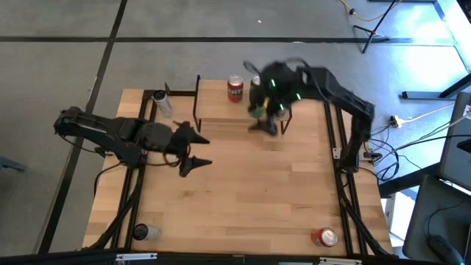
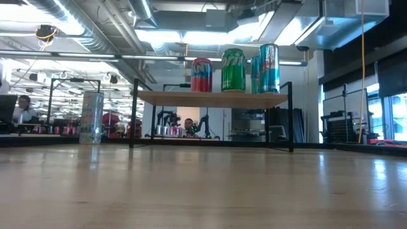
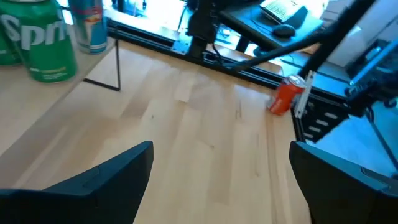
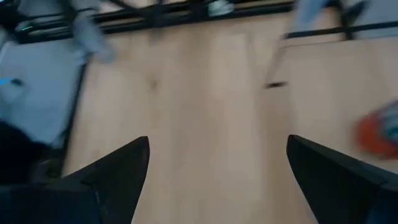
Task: Place canned beverage on shelf
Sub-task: Put the red soda can on the shelf aligned with the other red soda can
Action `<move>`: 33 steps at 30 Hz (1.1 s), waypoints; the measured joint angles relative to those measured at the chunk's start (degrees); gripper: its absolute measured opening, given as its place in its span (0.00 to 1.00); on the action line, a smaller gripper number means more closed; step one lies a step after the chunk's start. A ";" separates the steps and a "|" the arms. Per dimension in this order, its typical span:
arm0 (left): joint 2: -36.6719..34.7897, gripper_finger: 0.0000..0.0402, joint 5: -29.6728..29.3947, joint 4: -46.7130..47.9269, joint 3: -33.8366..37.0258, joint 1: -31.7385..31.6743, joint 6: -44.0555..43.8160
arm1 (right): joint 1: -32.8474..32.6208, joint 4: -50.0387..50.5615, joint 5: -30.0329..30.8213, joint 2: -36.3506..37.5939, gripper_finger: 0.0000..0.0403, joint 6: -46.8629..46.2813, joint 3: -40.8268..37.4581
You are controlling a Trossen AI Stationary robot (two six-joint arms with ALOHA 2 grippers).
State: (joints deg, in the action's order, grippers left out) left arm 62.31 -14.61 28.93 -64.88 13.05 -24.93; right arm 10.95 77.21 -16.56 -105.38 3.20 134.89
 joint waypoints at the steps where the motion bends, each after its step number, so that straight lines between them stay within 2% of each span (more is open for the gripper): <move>1: -0.24 0.91 -1.20 0.51 -0.02 1.40 0.00 | -2.71 1.04 1.43 0.61 0.90 -2.33 0.01; 7: -0.37 0.91 -5.63 4.23 -0.02 7.56 0.02 | -19.52 6.14 12.64 1.15 0.90 -16.91 -0.71; 15: -0.07 0.91 -5.79 5.98 -0.03 10.34 0.04 | -37.41 6.56 21.40 1.13 0.90 -40.63 -12.63; 19: -0.07 0.91 -5.58 6.09 -0.04 10.83 0.00 | -43.43 8.84 20.20 1.13 0.90 -52.96 -21.44; 23: -0.05 0.91 -5.44 6.10 -0.03 11.16 0.00 | -49.33 8.79 14.47 1.11 0.90 -63.46 -29.36; 26: -0.06 0.91 -5.02 6.09 -0.02 11.16 -0.02 | -54.02 7.87 9.12 1.11 0.90 -67.53 -33.44; 33: -0.05 0.91 -2.54 6.03 -0.02 11.16 -0.04 | -63.94 4.75 9.14 4.11 0.90 -89.12 -38.85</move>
State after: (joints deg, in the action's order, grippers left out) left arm 62.26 -17.15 34.96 -64.91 24.21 -24.97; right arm -52.99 81.96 -7.41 -101.26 -85.92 96.04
